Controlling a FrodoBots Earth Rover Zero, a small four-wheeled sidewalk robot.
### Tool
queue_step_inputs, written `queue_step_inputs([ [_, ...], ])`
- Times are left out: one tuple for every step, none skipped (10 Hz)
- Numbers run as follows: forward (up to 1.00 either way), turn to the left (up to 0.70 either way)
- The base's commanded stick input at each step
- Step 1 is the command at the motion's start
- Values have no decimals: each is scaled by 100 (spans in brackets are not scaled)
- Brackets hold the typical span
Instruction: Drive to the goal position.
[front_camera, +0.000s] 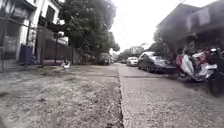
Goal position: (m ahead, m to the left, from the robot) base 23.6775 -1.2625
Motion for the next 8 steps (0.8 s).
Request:
queue_step_inputs([
  [70, 0],
  [70, 0],
  [70, 0],
  [70, -5],
  [70, -27],
  [70, -20],
  [70, 0],
  [70, 0],
])
